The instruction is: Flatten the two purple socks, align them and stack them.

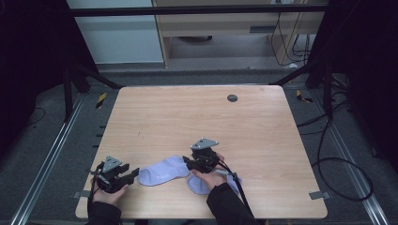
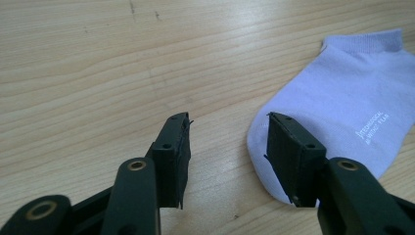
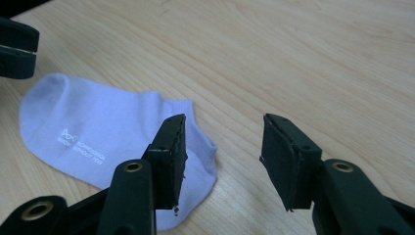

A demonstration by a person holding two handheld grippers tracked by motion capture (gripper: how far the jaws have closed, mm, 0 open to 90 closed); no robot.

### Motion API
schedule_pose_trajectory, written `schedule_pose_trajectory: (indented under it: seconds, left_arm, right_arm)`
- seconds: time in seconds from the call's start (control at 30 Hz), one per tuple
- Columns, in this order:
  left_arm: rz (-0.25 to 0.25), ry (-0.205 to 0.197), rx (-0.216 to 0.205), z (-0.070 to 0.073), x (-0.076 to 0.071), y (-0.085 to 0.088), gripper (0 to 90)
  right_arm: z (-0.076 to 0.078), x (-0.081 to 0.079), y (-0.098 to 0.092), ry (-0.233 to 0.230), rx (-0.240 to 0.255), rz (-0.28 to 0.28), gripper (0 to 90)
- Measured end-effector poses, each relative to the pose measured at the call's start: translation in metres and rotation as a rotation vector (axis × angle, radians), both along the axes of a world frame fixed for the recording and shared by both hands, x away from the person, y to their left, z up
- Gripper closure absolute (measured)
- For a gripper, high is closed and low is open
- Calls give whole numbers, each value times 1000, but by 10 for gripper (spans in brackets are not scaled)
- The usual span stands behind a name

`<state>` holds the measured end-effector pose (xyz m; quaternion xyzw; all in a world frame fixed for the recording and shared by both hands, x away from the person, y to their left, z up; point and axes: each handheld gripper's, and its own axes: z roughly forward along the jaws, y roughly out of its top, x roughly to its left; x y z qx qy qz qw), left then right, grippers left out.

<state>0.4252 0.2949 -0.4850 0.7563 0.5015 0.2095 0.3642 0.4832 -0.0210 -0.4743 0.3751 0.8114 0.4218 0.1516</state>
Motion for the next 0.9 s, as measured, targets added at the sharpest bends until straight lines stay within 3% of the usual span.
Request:
schedule_pose_trajectory:
  seconds: [0.2,0.4,0.63,0.77,0.9]
  left_arm:
    - [-22,35,25,-6,4,-6,536]
    - [-37,63,22,-9,5,-8,591]
    - [-52,88,21,-10,7,-12,734]
    - [-65,95,26,-9,6,-15,851]
    - [-72,80,9,-3,4,-15,870]
  right_arm:
    - [-11,6,12,16,-41,15,555]
    - [-20,10,20,35,-65,27,610]
    - [-26,8,28,36,-91,50,762]
    - [-26,6,30,36,-90,43,856]
    - [-20,4,27,36,-61,43,865]
